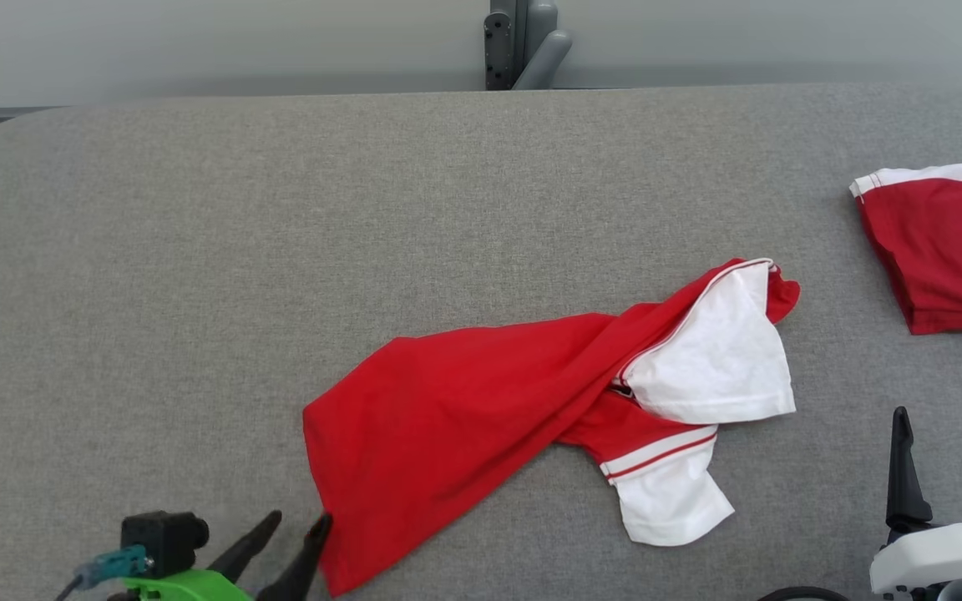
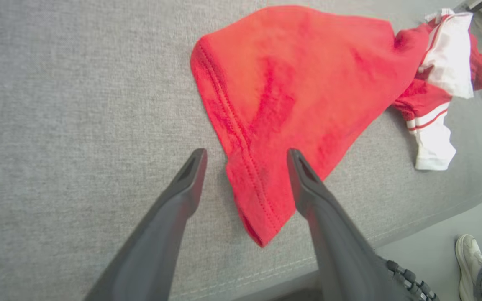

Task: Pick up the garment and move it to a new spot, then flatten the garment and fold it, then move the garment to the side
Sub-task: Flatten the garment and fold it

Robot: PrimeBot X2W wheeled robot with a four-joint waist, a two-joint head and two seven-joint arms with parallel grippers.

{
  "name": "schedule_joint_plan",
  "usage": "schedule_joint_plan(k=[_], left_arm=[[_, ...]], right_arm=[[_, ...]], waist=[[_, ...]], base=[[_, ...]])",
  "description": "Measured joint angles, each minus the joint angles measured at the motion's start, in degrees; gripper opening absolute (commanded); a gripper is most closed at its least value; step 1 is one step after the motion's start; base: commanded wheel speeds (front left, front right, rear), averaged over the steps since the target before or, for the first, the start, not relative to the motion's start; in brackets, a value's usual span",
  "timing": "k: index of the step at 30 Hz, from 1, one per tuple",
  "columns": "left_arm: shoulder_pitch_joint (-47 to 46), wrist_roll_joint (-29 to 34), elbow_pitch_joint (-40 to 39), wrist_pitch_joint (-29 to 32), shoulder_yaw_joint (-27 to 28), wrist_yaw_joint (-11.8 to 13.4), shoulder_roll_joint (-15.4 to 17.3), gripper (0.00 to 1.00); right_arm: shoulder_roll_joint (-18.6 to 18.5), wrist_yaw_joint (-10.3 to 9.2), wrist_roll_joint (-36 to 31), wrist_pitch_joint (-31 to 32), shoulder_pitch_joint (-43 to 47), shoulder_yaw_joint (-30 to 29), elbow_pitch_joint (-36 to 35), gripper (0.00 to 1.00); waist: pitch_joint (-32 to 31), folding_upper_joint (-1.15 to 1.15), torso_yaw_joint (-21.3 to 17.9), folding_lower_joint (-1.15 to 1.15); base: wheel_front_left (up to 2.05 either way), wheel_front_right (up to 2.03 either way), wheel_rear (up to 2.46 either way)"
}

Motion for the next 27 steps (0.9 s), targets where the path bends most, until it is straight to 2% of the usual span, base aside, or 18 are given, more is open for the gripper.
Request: schedule_joint_plan(k=[3, 8, 15, 25, 26, 27], left_arm=[[-0.02, -2.88, -1.33, -1.7, 3.28, -0.37, 0.12, 1.0], [-0.95, -4.49, 0.79, -3.36, 6.27, 1.2, 0.11, 1.0], [-6.61, -5.27, 10.05, 0.1, 4.1, -1.45, -5.89, 1.0], [-10.61, -3.25, 19.03, 2.71, 1.46, -3.24, -7.89, 1.0], [-11.1, -3.22, 19.69, 2.8, 1.42, -3.72, -8.25, 0.81], [-11.64, -3.08, 20.3, 2.63, 1.37, -4.12, -8.5, 0.16]], right_arm=[[0.02, -0.01, -0.16, 0.0, 0.08, 0.38, -0.08, 1.0], [0.02, 0.0, -0.05, 0.0, 0.69, 1.07, -0.09, 1.0], [0.01, -0.01, 0.04, 0.0, 0.52, 1.56, 0.0, 1.0], [0.0, -0.01, 0.11, 0.0, -0.02, 1.18, -0.25, 1.0], [0.01, 0.0, 0.19, 0.0, -0.15, 1.13, -0.26, 1.0], [0.0, -0.01, 0.27, 0.0, -0.23, 1.13, -0.26, 1.0]], waist=[[-0.38, 0.0, 0.0, 0.0], [-0.23, 0.0, -0.57, 0.0], [0.42, 0.0, -2.18, 0.0], [1.42, 0.0, -5.11, 0.0], [1.62, 0.0, -5.39, 0.0], [1.82, 0.0, -5.65, 0.0]], base=[[0.0, 0.0, 0.0], [0.0, 0.0, 0.0], [0.0, 0.0, 0.0], [0.0, 0.0, 0.0], [0.0, 0.0, 0.0], [0.0, 0.0, 0.0]])
